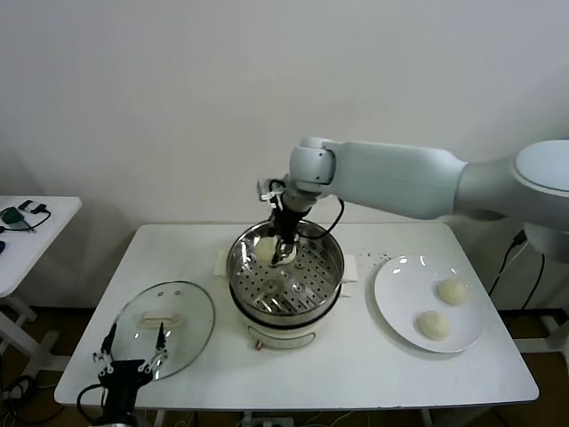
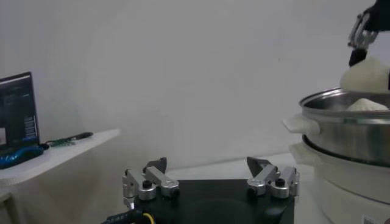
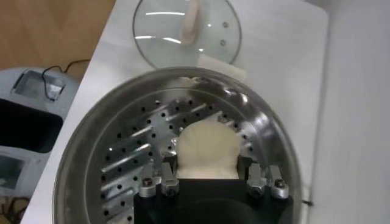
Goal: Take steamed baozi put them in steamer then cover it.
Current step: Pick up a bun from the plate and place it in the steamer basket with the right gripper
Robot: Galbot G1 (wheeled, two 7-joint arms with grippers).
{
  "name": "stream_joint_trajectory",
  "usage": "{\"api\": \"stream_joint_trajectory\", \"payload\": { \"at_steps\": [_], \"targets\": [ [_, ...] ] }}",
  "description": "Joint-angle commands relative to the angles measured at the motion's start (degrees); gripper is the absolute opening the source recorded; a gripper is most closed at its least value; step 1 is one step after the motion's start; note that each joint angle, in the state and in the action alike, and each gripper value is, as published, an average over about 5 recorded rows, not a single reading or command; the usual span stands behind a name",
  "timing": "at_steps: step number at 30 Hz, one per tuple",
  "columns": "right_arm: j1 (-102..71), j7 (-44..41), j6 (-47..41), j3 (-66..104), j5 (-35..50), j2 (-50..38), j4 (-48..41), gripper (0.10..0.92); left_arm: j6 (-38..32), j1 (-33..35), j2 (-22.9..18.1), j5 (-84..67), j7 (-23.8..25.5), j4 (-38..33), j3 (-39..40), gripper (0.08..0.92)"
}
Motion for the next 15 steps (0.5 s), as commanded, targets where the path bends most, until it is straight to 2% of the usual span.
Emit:
{"api": "stream_joint_trajectory", "payload": {
  "at_steps": [1, 11, 15],
  "targets": [
    [-5.54, 1.95, -1.18, -1.71, -1.53, 5.67, -2.08, 0.628, 0.24, -0.55, 0.13, 0.01, 0.13, -0.12, -0.23, 0.823],
    [-7.80, 1.51, -0.62, -0.39, -4.83, 6.06, -4.85, 0.638, 0.26, -0.86, 0.06, 0.25, 0.19, 0.30, -0.30, 0.823],
    [-7.25, 1.13, -0.58, 0.22, -4.43, 5.25, -4.19, 0.708, 0.26, -0.88, 0.07, 0.24, 0.17, 0.35, -0.38, 0.823]
  ]
}}
